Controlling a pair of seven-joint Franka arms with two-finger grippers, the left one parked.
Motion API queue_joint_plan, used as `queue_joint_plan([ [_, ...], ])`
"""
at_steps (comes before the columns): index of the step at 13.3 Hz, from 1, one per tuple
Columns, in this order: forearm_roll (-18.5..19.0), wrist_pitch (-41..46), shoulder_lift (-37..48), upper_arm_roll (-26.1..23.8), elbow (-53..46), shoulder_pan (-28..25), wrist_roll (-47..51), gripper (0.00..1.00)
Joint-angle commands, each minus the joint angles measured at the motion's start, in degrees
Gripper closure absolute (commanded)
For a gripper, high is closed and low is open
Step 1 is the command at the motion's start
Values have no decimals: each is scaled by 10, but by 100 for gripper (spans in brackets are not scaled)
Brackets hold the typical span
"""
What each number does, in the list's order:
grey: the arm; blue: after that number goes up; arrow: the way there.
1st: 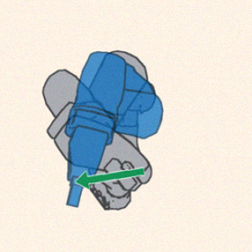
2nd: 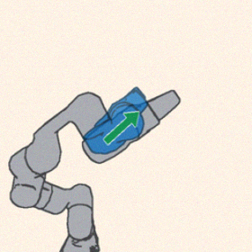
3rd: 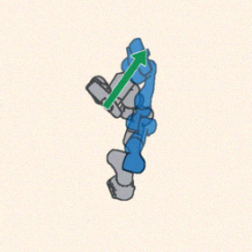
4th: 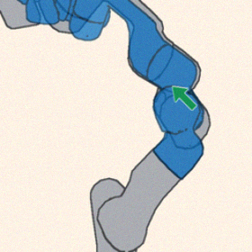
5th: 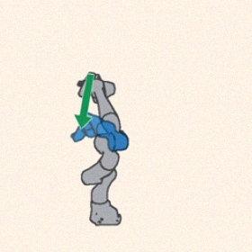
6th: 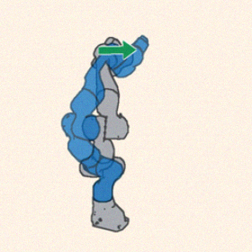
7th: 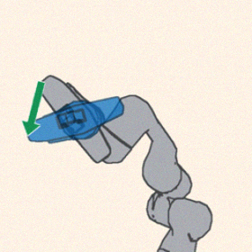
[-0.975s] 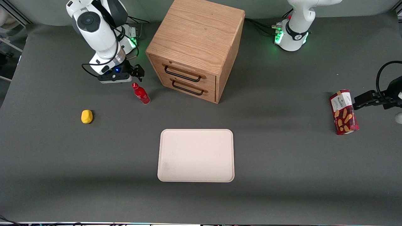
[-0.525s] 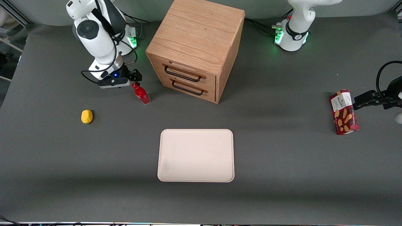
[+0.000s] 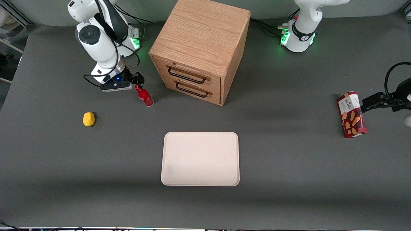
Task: Place coke bottle on tray
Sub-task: 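Close the right gripper around the red bottle's cap end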
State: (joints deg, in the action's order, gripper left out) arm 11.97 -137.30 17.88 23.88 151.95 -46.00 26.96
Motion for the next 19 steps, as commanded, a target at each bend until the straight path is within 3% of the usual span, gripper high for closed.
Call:
queue_joint_plan([
  [1,12,-13,-12,7,-2,-15,27,0],
  [9,12,-24,-24,6,-3,-18,28,4],
  [10,12,-24,-24,6,-4,-18,28,11],
  [15,12,-17,-23,5,-6,-18,28,69],
  [19,12,-16,-23,4,-7,-19,28,97],
])
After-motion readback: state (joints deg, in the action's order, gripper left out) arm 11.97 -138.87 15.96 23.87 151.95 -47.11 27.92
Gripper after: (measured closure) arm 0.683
